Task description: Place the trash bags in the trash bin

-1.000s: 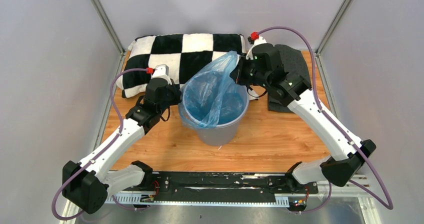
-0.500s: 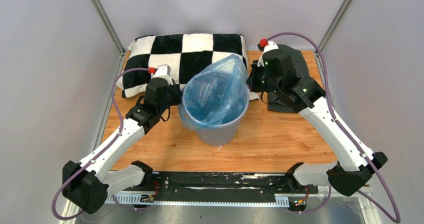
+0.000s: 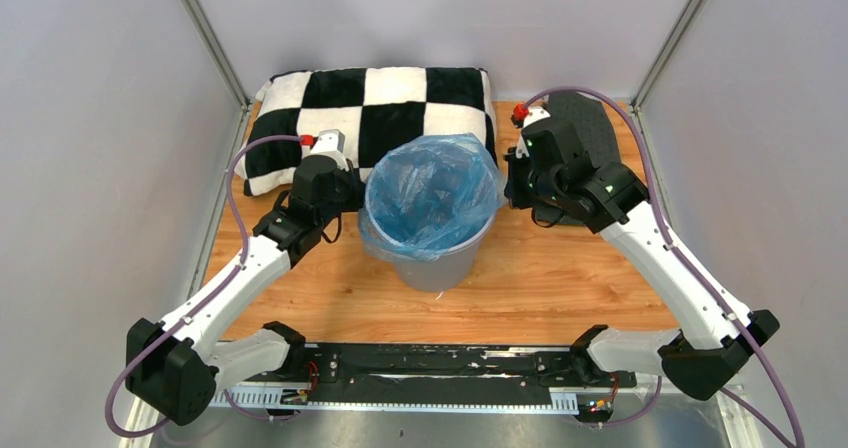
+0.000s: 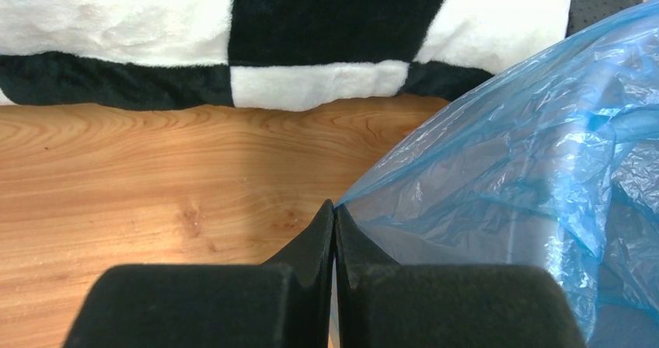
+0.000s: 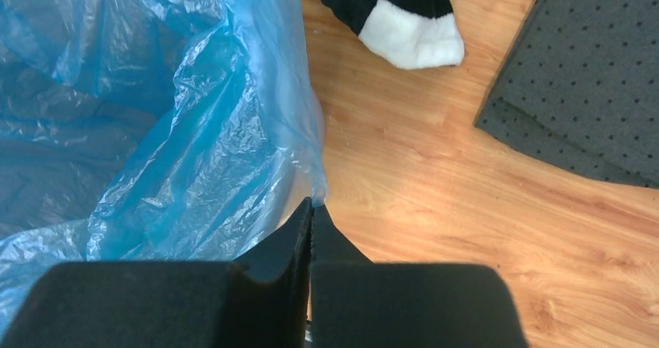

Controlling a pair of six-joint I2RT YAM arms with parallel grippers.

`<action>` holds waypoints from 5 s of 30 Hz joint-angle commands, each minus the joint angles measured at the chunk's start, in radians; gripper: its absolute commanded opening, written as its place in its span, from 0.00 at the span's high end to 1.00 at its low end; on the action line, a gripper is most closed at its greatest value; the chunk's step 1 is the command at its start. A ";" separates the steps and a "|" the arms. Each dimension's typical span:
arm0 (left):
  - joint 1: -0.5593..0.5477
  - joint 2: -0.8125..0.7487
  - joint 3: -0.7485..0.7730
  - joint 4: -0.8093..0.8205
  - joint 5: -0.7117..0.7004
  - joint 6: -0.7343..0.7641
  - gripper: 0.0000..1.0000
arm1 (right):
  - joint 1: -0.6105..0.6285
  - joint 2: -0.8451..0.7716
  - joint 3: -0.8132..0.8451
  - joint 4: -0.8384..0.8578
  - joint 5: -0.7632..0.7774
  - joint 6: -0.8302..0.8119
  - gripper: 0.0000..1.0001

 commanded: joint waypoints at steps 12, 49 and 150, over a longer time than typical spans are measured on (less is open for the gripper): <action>0.002 0.021 0.005 0.024 0.016 0.014 1.00 | -0.011 -0.094 -0.186 0.000 -0.090 -0.008 1.00; 0.010 0.056 -0.018 0.090 -0.059 -0.041 1.00 | -0.026 -0.155 -0.563 0.344 0.030 0.067 1.00; 0.064 0.348 0.282 0.083 0.043 0.133 1.00 | 0.087 -0.340 -0.325 0.215 -0.112 -0.160 0.22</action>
